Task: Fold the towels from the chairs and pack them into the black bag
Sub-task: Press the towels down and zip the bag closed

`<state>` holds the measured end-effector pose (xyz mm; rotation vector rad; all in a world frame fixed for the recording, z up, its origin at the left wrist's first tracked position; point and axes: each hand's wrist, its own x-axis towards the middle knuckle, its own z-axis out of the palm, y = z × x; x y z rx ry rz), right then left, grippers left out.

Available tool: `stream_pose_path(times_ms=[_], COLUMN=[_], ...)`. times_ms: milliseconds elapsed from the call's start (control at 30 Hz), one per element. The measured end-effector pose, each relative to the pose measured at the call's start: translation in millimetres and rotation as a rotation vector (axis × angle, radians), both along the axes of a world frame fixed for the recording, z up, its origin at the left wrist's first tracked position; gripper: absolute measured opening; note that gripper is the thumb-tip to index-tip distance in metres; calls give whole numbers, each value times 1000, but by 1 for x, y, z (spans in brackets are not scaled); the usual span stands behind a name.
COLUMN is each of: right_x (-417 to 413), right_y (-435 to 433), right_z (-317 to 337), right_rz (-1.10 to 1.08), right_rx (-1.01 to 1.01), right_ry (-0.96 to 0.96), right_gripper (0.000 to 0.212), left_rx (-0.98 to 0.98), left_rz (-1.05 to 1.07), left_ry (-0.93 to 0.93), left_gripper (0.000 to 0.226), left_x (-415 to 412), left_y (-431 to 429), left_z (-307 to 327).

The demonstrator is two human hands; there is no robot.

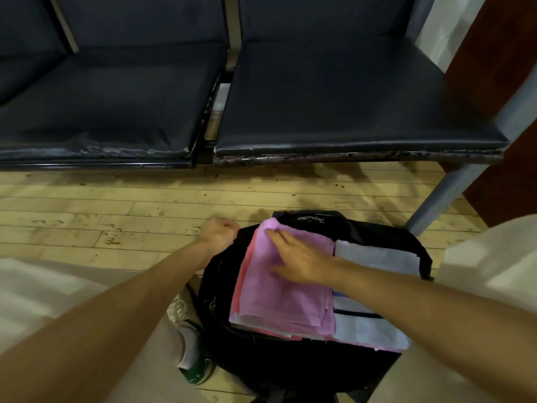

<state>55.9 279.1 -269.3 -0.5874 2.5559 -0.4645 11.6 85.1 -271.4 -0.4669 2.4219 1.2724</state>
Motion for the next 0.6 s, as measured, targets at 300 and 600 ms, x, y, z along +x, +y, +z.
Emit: stream_pose_path(times_ms=[300,600], right_x=[-8,-12], right_y=[2,-14], right_z=[-11,-45], right_rz=[-35,-385], right_rx=[-12,-226], right_ry=[-54,39], right_gripper=[84,82], left_rx=[-237,-490], left_rz=[-354,-494], left_ry=[65,260], left_gripper=[33,20], left_x=[12,3], left_y=[-14,-22], left_z=[-62,-94])
